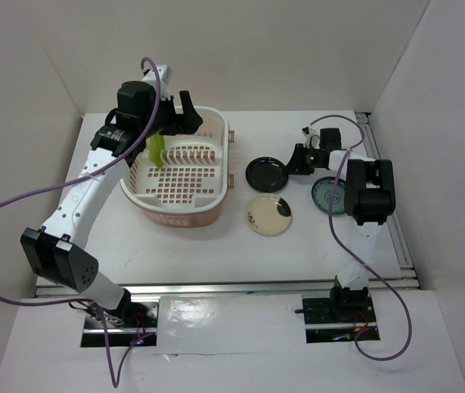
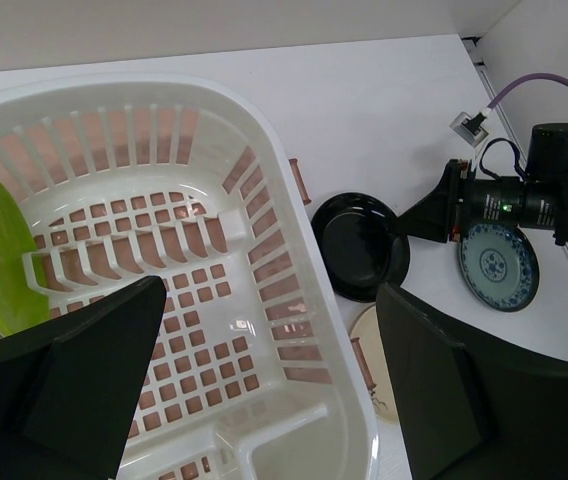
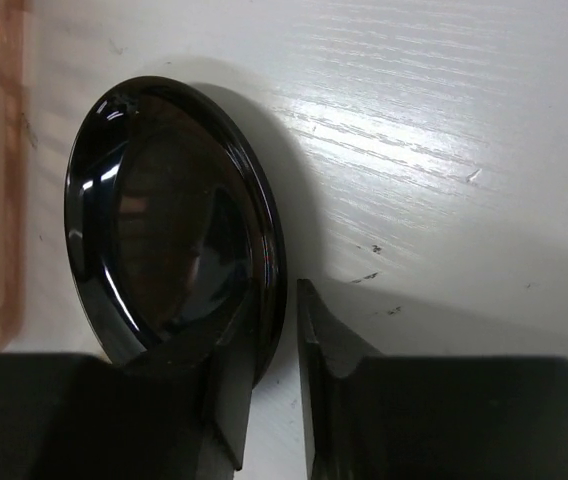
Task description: Load the plates into the dish rack
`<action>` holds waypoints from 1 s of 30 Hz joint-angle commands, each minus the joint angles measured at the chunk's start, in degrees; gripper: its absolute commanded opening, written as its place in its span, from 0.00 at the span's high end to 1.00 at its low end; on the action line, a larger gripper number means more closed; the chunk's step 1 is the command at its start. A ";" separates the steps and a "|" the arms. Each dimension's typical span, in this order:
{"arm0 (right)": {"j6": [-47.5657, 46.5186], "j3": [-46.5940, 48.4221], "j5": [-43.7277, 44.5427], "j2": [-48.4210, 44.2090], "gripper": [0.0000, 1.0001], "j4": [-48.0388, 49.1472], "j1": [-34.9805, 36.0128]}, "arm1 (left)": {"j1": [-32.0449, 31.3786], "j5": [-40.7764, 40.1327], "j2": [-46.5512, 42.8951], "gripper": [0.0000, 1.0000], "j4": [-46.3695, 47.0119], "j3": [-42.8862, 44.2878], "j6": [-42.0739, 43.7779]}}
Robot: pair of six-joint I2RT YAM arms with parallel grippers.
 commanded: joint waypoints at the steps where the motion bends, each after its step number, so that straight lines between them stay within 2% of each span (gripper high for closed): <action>1: -0.82 -0.93 1.28 1.85 0.73 -1.87 0.20 | -0.14 -0.74 -2.51 0.00 1.23 0.84 0.56; 3: -0.30 -0.93 1.28 2.54 0.78 -1.88 0.20 | -0.14 -0.74 -2.51 0.00 1.23 0.84 0.56; 5: 0.40 -0.93 1.28 3.24 0.80 -1.88 0.20 | -0.14 -0.74 -2.51 0.00 1.23 0.84 0.56; 10: 2.08 -0.93 -0.03 3.78 1.00 -1.35 -0.41 | -0.14 -1.27 -2.51 0.00 1.23 0.22 0.56; 17: 7.43 1.79 2.68 2.47 1.00 -0.13 -1.03 | -0.14 -1.27 -1.99 0.00 1.23 0.22 0.56; 23: 20.35 0.92 6.11 -3.77 1.00 9.10 -4.19 | -0.14 0.66 -0.85 0.00 1.23 0.22 0.03; 30: 22.91 1.71 9.02 -11.94 1.00 11.74 -4.72 | -0.14 2.77 1.00 0.00 1.76 1.45 -1.11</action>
